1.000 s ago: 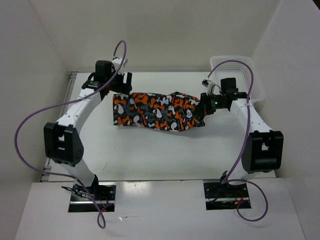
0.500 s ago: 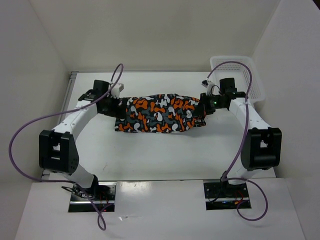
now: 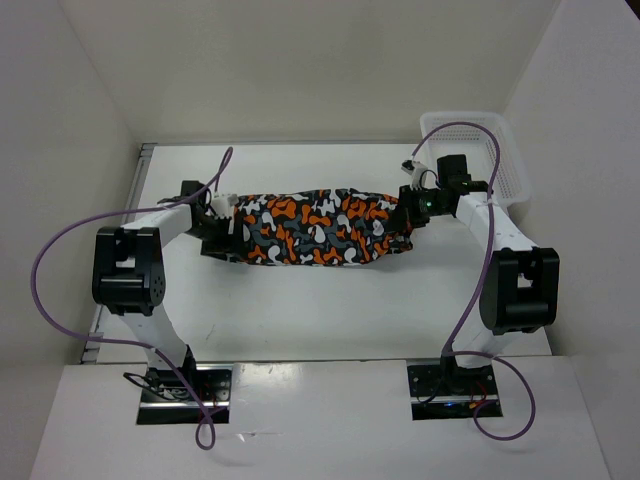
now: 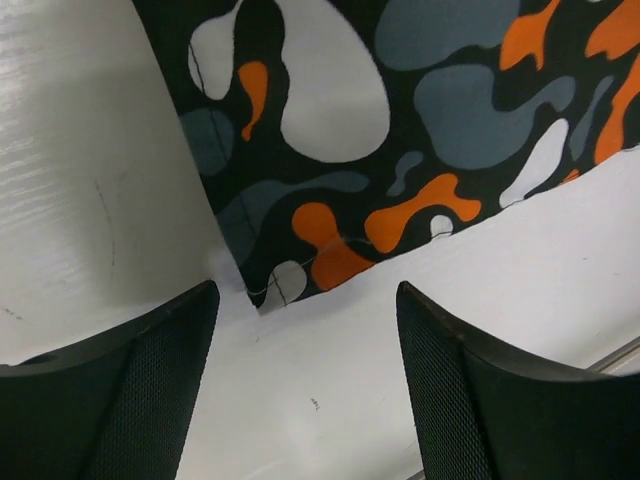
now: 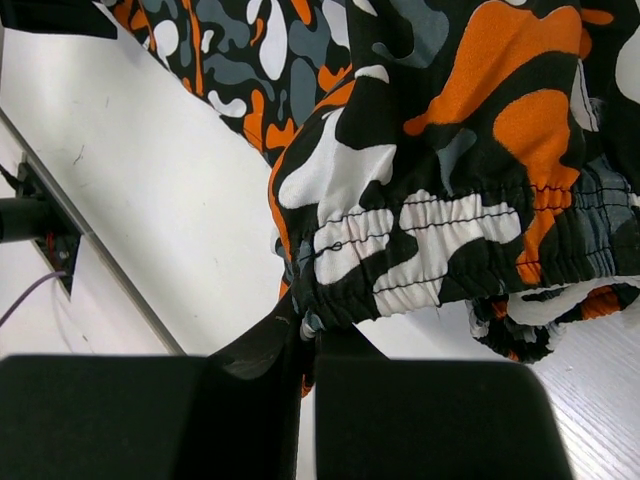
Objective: Fold and stack the shorts
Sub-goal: Flatten the shorts out
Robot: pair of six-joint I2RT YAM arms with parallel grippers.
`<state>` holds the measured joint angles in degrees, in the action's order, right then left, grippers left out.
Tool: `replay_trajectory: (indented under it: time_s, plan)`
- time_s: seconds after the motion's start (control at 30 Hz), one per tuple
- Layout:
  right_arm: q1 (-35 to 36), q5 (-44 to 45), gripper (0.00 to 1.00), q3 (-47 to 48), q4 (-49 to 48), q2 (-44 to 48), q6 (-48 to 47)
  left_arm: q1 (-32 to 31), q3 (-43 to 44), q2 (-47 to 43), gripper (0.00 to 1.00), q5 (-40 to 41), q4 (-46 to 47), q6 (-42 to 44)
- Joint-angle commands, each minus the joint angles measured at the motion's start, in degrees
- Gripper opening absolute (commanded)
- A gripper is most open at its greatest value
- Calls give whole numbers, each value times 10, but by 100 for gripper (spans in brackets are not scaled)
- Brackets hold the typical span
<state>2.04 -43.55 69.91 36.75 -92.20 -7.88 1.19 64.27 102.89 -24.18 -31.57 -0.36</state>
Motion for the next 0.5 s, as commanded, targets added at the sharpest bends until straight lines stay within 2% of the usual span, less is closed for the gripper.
replay_trajectory:
  time_s: [0.0,0.07,0.17,0.2,0.23,0.27,0.3,0.4,0.47]
  plan:
    - [2,8,0,20,-5,1,-17,-10,14,19,79,-34,20,4]
    - [2,8,0,20,-5,1,-22,-10,3,25,76,-22,39,4]
    - [2,26,0,25,11,1,-42,-10,3,56,58,-17,62,4]
    - [2,50,10,25,23,1,-63,-10,3,61,38,-17,69,4]
    - [2,65,24,25,30,6,-75,-10,10,61,25,-17,69,4]
    - [2,81,43,25,30,6,-85,-10,16,61,11,-17,62,4]
    - [2,115,70,25,38,11,-100,-10,16,61,1,-22,56,4]
    - [2,149,85,20,54,24,-107,-3,22,36,0,-52,11,4]
    - [2,149,85,1,67,30,-107,6,22,11,0,-67,-41,4]
